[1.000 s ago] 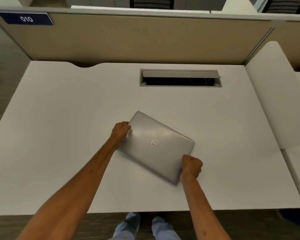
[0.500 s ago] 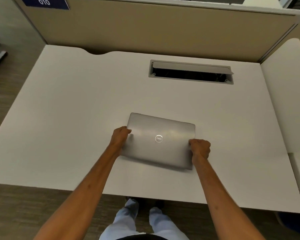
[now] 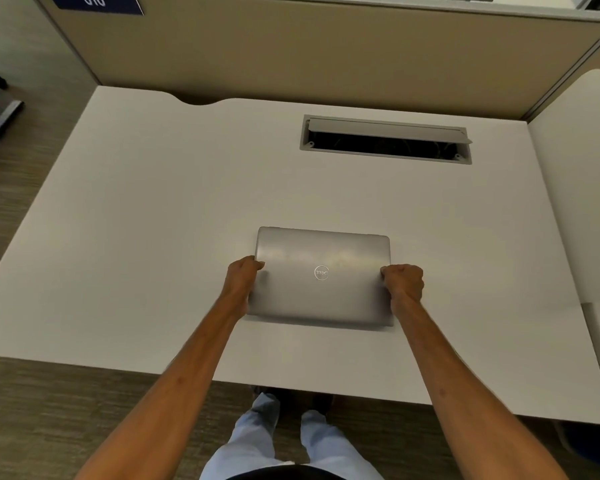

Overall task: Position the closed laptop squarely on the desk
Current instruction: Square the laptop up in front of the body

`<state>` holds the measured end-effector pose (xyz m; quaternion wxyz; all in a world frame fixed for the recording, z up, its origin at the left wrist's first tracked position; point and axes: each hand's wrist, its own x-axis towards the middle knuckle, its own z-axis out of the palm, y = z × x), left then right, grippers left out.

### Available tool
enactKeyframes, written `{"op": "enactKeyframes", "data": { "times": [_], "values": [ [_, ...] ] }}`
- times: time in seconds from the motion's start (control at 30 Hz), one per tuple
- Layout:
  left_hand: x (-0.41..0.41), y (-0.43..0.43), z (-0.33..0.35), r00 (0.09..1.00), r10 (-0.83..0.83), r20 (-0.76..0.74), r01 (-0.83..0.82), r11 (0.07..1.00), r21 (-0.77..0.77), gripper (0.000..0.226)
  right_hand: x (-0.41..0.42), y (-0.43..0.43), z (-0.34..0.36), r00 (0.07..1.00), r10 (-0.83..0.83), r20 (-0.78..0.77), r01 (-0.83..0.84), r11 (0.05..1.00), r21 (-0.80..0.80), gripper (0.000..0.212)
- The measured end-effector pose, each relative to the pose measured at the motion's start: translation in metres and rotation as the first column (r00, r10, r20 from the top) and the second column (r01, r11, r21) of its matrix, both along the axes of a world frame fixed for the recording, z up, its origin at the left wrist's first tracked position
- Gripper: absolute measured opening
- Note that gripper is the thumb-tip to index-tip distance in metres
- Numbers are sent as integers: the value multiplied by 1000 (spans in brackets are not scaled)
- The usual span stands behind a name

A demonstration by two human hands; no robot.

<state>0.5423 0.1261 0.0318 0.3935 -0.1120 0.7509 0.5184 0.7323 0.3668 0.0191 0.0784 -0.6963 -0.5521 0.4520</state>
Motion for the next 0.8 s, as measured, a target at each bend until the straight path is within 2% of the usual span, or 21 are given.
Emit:
{"op": "enactKeyframes", "data": {
  "times": [0.13,0.3,0.37,0.5,0.67,0.8],
  "values": [
    [0,0,-2,1000,9,5,-9,1000,8,16,2,-1,-4,1000,4,11,-4,1000,2,8],
    [0,1,-3,1000,3,-4,-3,1000,1,28,8,-3,-10,1000,19,20,-19,999,29,19],
    [0,1,-2,1000,0,-9,0,1000,-3,28,8,-4,-11,999,28,27,-29,999,38,13],
    [1,1,0,1000,-13,-15,13,1000,-4,26,9,-3,-14,999,22,33,-24,999,42,22],
    [3,0,1,1000,-14,-16,14,1000,-5,12,9,-3,-13,999,27,20,-27,999,31,23],
    [5,-1,3,1000,-8,-14,8,1000,-1,11,8,-5,-11,1000,11,13,-12,999,32,24]
  ]
}}
